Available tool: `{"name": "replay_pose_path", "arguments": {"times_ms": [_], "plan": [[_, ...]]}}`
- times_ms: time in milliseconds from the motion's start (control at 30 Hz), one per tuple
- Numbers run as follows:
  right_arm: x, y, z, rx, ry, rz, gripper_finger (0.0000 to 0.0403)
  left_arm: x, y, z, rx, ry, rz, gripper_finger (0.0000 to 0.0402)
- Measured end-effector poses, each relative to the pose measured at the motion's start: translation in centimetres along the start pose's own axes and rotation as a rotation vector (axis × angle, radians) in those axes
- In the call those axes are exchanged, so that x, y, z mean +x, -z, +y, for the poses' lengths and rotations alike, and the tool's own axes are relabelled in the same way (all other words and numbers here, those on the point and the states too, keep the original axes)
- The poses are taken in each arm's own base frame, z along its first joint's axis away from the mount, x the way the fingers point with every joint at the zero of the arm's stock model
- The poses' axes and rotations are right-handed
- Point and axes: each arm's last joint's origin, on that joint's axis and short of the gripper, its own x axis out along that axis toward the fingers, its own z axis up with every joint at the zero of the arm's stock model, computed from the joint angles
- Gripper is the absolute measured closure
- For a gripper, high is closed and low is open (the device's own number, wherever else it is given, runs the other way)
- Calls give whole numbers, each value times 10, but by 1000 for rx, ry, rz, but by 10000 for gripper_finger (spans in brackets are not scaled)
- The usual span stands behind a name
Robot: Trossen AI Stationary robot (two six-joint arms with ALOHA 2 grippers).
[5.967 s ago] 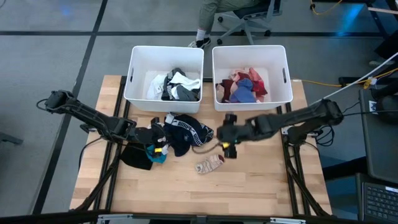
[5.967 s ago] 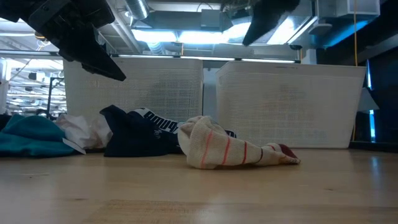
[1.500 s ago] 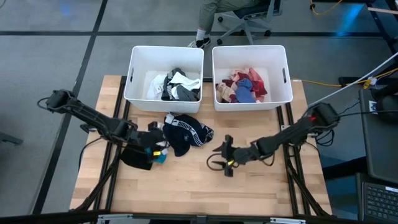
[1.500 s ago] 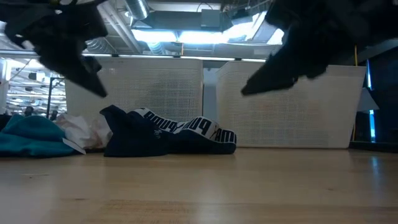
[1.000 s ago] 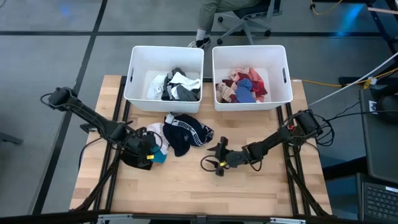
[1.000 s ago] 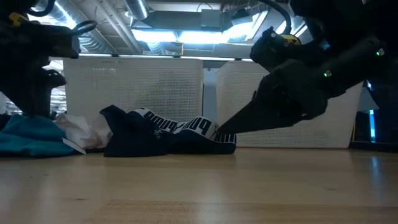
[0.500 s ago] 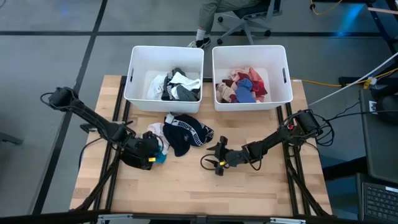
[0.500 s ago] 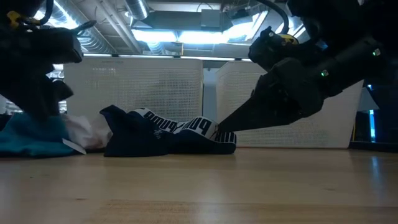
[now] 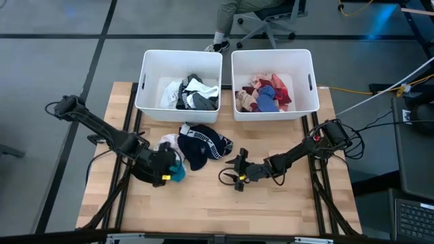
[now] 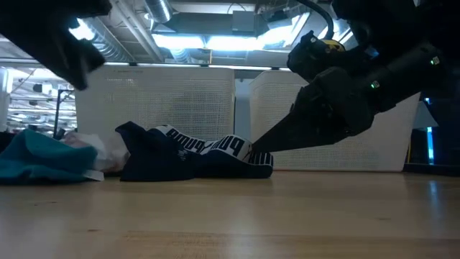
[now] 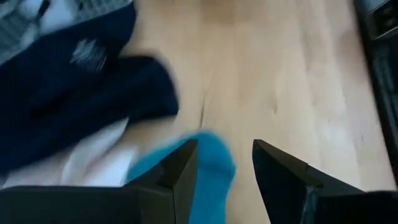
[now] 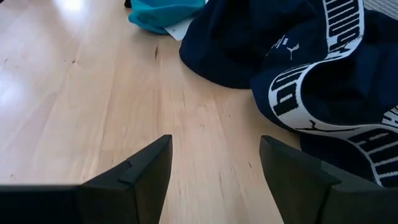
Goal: Sort clothes
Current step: Put the black underwear into the left white laundry bin
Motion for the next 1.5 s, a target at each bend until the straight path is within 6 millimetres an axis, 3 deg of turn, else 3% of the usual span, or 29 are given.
{"name": "replay_pose_path", "arguments": {"times_ms": [167, 333, 633, 900, 1033, 1167, 1400, 1500], "plan": [[0, 0, 0, 0, 0, 1, 162, -20, 11, 10, -193, -185, 260, 258], [0, 0, 0, -1, -10, 4, 162, -15, 41, 24, -351, -358, 393, 258], [0, 0, 0, -1, -9, 4, 162, 14, 69, 32, -402, -311, 332, 257], [0, 0, 0, -1, -8, 3, 162, 30, 91, 44, -471, -299, 293, 203], [0, 0, 0, -1, -7, 3, 162, 32, 93, 45, -427, -284, 279, 195], [0, 0, 0, -1, -6, 3, 162, 35, 91, 43, -358, -242, 258, 234], [0, 0, 0, -1, -6, 4, 162, 33, 79, 35, -291, -122, 285, 377], [0, 0, 0, -2, -6, 5, 162, 29, 70, 29, -264, -46, 312, 387]]}}
